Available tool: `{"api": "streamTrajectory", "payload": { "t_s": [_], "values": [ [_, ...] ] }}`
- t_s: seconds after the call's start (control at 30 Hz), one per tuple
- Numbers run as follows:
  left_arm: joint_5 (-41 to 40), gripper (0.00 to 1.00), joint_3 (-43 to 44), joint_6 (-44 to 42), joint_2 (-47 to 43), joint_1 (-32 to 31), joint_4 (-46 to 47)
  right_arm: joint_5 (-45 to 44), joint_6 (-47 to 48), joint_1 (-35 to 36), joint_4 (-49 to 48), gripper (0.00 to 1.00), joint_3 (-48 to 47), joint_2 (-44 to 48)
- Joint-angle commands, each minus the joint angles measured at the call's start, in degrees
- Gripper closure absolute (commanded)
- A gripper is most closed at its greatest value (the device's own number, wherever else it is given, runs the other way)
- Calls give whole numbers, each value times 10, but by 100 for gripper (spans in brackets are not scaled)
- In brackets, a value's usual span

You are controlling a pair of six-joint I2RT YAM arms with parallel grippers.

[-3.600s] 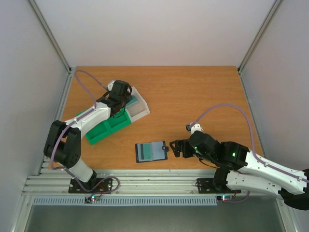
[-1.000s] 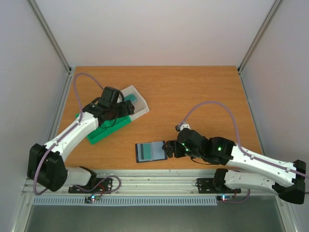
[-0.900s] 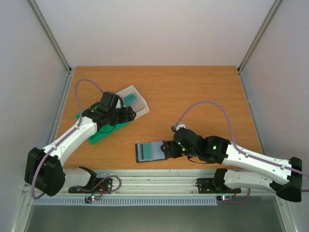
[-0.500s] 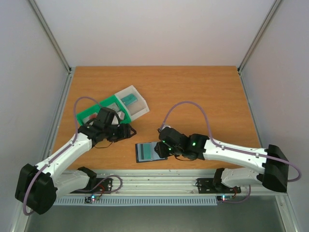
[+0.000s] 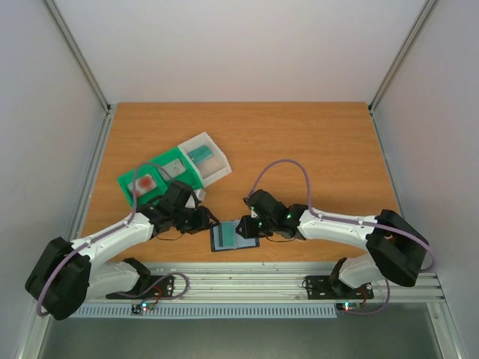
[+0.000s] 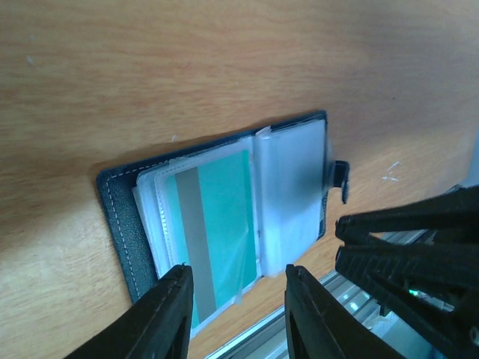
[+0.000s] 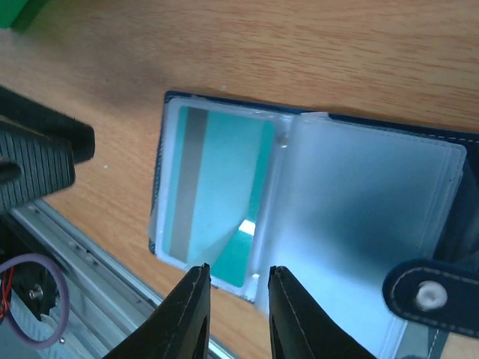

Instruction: Take the credit cards out of the card holder

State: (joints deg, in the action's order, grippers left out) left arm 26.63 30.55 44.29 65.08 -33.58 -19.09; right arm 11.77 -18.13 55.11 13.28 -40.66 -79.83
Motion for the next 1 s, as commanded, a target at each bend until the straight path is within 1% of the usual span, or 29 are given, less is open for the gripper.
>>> {"api": "streamTrajectory", "payload": {
  "t_s": [0.0,0.2,0.33,0.5,0.77,0.97],
  "values": [
    [5,67,-28,33,26,-14,92,63,-17,-26,-74,78,19,-26],
    [10,70,-47,45,63,-26,133,81,-12,-32,-88,78,12,-57],
    [10,76,-65,60,69,-28,160,88,-10,-33,-93,78,4,-81],
    [2,85,-70,59,79,-29,162,94,-9,-36,-109,79,4,-108],
    [-10,97,-91,53,98,-29,182,123,-12,-59,-147,81,28,-127],
    [-14,98,-99,58,102,-29,185,134,-20,-60,-165,82,29,-138]
  ]
}}
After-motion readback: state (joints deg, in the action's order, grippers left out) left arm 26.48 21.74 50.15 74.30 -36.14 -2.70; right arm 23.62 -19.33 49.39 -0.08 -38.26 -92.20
